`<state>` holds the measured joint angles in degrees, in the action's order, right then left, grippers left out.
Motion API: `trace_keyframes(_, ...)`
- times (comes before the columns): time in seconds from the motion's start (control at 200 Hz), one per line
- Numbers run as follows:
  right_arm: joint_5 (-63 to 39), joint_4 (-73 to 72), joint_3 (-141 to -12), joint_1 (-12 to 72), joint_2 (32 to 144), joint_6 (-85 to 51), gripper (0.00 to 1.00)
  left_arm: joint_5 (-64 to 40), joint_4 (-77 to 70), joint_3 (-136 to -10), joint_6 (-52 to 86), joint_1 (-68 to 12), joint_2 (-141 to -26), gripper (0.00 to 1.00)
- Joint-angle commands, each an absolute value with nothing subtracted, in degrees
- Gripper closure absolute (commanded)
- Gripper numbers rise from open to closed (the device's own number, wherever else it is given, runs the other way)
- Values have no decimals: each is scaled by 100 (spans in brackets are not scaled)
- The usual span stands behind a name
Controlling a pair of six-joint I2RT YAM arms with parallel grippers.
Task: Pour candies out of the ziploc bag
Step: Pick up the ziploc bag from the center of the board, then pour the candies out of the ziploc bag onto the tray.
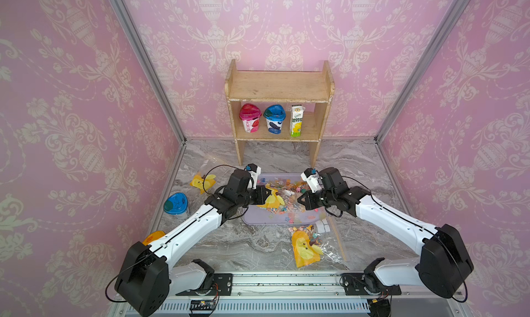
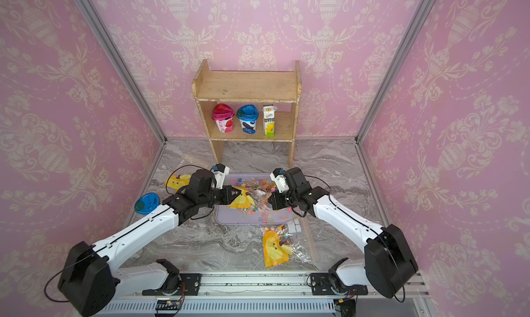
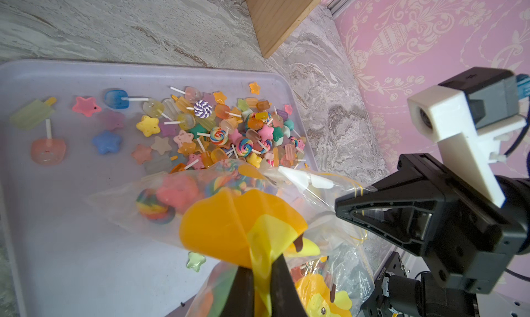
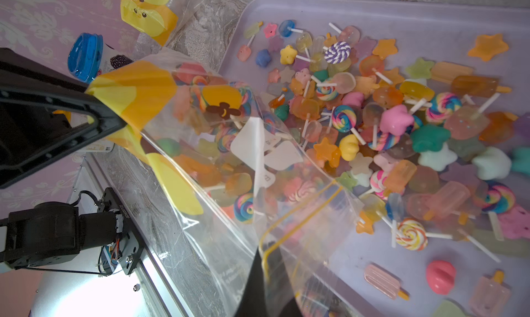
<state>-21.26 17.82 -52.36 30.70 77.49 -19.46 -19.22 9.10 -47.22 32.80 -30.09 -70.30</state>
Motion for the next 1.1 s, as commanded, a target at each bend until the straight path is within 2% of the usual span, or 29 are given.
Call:
trace_keyframes(0.0, -2186, 1775, -5388, 3006, 7820, -1876, 100, -1984, 792, -4999, 3086, -2918, -7023, 100)
trace_keyframes(1.096, -2320, 1618, -5572, 3006, 8146, -2027, 100, -1788, 1366, -5414, 2689, -2816, -6838, 100)
